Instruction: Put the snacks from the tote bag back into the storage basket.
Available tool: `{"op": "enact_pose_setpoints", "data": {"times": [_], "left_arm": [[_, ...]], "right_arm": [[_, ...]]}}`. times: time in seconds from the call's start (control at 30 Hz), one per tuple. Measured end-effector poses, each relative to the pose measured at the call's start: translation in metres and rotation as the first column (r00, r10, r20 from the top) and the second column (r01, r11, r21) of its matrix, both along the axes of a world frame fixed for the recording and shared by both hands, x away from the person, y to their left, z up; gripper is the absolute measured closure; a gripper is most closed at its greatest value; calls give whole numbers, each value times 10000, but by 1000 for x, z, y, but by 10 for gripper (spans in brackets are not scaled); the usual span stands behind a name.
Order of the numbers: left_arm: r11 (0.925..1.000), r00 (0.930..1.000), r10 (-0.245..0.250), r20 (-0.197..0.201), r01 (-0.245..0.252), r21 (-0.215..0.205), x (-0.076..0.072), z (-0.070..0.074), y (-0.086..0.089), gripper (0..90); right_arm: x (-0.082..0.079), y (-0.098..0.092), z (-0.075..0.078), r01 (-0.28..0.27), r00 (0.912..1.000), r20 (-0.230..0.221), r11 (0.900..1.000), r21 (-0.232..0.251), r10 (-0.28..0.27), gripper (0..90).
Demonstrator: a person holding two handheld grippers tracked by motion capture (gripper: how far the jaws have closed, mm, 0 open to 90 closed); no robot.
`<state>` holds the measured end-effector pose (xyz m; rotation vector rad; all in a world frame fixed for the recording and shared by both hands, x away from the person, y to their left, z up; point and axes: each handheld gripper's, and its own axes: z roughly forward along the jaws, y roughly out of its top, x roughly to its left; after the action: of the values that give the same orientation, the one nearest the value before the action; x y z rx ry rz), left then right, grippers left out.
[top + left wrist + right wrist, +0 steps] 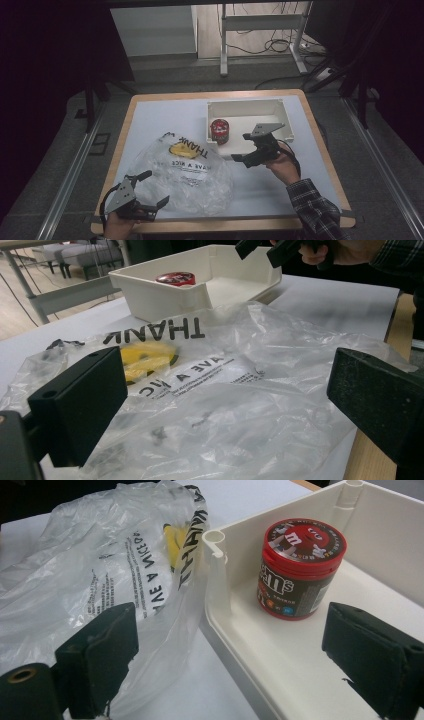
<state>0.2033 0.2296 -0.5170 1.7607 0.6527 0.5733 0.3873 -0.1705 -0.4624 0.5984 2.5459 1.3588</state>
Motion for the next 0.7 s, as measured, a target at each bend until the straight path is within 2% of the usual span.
{"op": "enact_pose_setpoints", "data": {"times": [0.27,0.43,0.7], "left_arm": [[10000,10000,-30,22,30,77,0,0,-1,28],[9999,10000,-55,16,55,122,0,0,-1,28],[9998,10000,-81,29,80,156,0,0,-2,28]], "right_arm": [[-3,-9,1,192,9998,-17,9997,129,-192,75],[-9,-14,3,155,9999,-21,9993,326,-154,75],[-14,-20,3,150,9999,42,9991,386,-151,75]]}}
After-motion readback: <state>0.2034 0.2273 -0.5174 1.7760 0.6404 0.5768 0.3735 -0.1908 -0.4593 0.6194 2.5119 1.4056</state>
